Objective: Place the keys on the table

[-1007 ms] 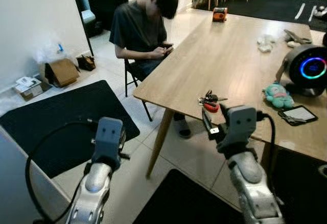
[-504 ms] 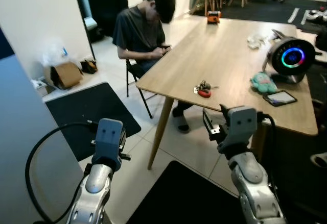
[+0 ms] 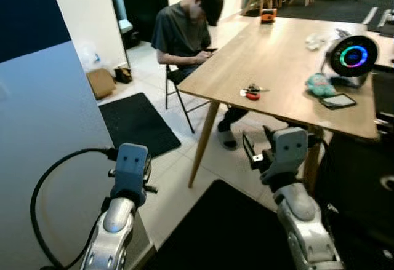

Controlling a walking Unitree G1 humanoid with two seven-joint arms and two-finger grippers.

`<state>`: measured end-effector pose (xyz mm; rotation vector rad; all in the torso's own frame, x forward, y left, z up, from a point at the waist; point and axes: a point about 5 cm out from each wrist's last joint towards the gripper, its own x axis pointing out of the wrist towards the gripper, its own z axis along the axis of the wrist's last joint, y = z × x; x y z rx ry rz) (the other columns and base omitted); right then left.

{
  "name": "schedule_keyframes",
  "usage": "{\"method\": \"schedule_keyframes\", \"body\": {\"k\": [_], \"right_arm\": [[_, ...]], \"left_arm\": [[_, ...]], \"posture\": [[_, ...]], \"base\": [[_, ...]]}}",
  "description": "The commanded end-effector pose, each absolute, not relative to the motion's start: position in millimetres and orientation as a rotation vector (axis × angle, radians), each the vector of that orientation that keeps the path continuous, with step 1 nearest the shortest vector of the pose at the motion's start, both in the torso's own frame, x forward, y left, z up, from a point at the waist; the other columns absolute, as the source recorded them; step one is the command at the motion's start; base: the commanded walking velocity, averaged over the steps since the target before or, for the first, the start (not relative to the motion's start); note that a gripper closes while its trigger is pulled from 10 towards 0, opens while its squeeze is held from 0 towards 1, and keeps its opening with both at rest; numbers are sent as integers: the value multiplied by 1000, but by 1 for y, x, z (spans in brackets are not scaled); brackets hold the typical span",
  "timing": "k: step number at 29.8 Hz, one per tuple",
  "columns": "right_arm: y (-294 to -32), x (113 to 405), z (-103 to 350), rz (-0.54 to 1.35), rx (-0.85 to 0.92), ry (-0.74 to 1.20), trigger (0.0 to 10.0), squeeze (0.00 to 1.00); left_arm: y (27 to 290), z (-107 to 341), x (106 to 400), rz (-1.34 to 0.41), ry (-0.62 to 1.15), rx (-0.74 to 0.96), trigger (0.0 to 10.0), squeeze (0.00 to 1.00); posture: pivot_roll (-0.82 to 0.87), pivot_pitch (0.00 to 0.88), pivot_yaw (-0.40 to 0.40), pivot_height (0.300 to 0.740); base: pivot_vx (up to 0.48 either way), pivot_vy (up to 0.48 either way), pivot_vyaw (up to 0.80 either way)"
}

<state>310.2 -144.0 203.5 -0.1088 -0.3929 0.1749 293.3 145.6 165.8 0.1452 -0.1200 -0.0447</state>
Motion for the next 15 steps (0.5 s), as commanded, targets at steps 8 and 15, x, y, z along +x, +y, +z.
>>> {"method": "schedule_keyframes", "body": {"k": [8, 15], "right_arm": [[-139, 309, 202, 194, -102, -395, 10000, 0], [-139, 309, 202, 194, -104, -395, 10000, 0]], "left_arm": [[150, 160, 293, -29, -98, 158, 10000, 0], [150, 160, 292, -31, -100, 159, 10000, 0]], "posture": [[58, 146, 55, 740], [57, 145, 56, 740]], "base": [[-276, 0, 0], [-141, 0, 0]]}}
